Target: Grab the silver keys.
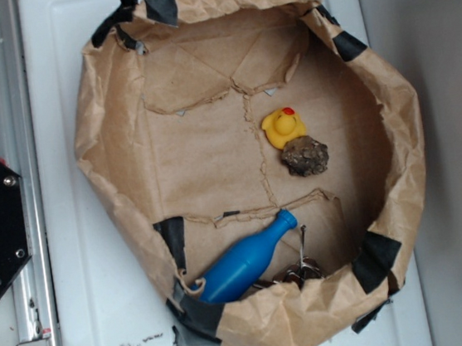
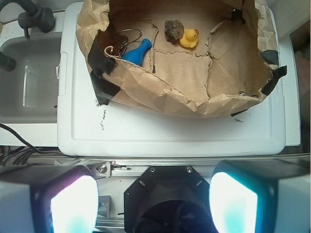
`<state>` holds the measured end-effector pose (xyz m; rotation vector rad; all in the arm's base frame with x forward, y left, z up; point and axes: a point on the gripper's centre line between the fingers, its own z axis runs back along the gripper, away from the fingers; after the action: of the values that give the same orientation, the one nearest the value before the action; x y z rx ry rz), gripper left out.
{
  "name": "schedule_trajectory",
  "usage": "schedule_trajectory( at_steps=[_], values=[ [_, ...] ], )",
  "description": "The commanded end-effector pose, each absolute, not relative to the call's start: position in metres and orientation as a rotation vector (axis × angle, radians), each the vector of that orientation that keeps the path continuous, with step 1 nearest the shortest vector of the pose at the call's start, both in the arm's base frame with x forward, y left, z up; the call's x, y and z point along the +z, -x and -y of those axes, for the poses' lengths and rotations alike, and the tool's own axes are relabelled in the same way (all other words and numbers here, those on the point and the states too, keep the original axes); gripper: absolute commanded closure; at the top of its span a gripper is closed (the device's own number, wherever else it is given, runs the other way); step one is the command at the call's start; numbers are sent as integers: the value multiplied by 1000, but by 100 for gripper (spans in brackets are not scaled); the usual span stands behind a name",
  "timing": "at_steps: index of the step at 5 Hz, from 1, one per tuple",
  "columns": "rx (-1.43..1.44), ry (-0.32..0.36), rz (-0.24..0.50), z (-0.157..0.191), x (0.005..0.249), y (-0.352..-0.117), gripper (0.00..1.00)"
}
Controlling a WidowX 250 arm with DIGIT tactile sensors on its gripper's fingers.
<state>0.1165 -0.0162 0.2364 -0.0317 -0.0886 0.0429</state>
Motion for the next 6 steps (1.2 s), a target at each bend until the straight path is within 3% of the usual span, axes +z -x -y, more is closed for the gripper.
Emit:
schedule_trajectory(
  at_steps=[1,2,3,4,5,6],
  values=[
    [43,32,89,16,236,-116,0],
    [-3,-17,144,31,223,-166,0],
    [-30,26,232,30,220,-212,0],
    [-131,106,295,20,216,-237,0],
    [-214,139,314,6,207,-244,0],
    [-266,119,377,-16,194,-256,0]
  ],
)
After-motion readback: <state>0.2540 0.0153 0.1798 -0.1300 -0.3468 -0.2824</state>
